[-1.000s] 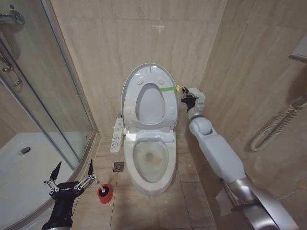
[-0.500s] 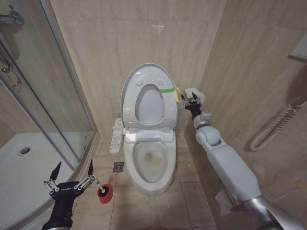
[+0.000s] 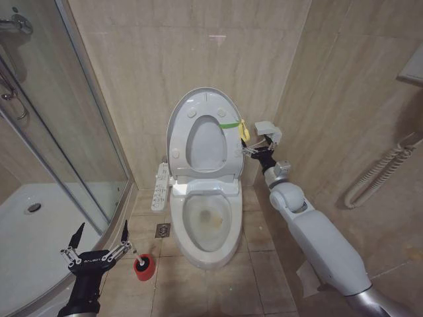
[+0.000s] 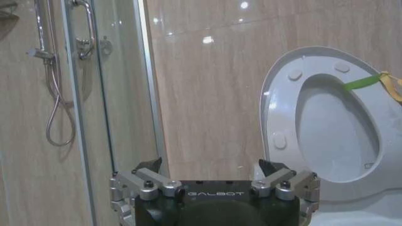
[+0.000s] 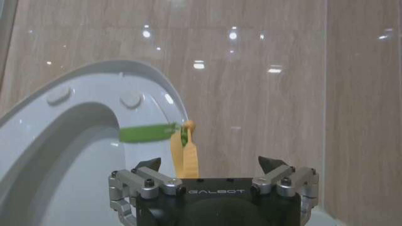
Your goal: Open the toilet lid, clean the toilet bowl with a toilet brush, close the toilet lid, and flush.
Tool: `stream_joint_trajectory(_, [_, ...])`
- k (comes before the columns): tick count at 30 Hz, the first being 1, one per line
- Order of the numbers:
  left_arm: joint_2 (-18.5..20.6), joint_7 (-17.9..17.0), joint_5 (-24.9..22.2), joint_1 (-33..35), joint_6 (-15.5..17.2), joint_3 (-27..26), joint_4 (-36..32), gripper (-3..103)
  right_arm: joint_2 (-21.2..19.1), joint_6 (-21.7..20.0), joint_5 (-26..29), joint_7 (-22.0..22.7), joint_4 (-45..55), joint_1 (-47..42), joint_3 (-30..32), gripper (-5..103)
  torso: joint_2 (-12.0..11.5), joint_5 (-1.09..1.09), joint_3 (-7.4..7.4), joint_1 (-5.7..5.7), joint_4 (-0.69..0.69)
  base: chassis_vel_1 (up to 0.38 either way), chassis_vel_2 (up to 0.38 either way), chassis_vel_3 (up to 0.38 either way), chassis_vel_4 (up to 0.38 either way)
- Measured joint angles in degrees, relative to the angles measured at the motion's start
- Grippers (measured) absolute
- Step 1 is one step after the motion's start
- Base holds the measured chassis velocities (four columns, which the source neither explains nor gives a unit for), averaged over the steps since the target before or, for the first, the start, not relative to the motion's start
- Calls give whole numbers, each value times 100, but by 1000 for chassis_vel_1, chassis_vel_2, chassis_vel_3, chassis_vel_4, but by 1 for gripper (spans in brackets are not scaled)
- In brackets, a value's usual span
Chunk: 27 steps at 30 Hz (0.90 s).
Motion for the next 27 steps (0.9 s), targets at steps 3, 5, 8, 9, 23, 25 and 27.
stream_joint_trajectory(3, [0, 0, 0, 0, 0, 0, 0, 100, -27, -36, 30, 59, 150, -68, 48, 100, 0, 0, 0, 0, 0, 0, 0, 0, 0])
stream_joint_trajectory(5, [0, 0, 0, 0, 0, 0, 0, 100, -77, -128, 102, 175, 389, -264, 127, 100, 0, 0, 0, 0, 0, 0, 0, 0, 0])
stream_joint_trajectory(8, [0, 0, 0, 0, 0, 0, 0, 100, -118, -176, 137, 228, 574, -502, 241, 100, 0, 0, 0, 0, -1, 0, 0, 0, 0])
stream_joint_trajectory(9, [0, 0, 0, 0, 0, 0, 0, 100, -137, -190, 141, 244, 660, -654, 320, 100, 0, 0, 0, 0, 0, 0, 0, 0, 0])
stream_joint_trajectory(23, [0, 0, 0, 0, 0, 0, 0, 100, -98, -255, 142, 378, 1665, -2191, 1257, 100, 0, 0, 0, 0, -1, 0, 0, 0, 0])
stream_joint_trajectory(25, [0, 0, 0, 0, 0, 0, 0, 100, -63, -255, 106, 391, 1801, -2393, 1386, 100, 0, 0, 0, 0, -1, 0, 0, 0, 0])
stream_joint_trajectory(27, [0, 0, 0, 0, 0, 0, 0, 100, -39, -253, 76, 402, 1868, -2501, 1444, 97, 0, 0, 0, 0, -1, 0, 0, 0, 0])
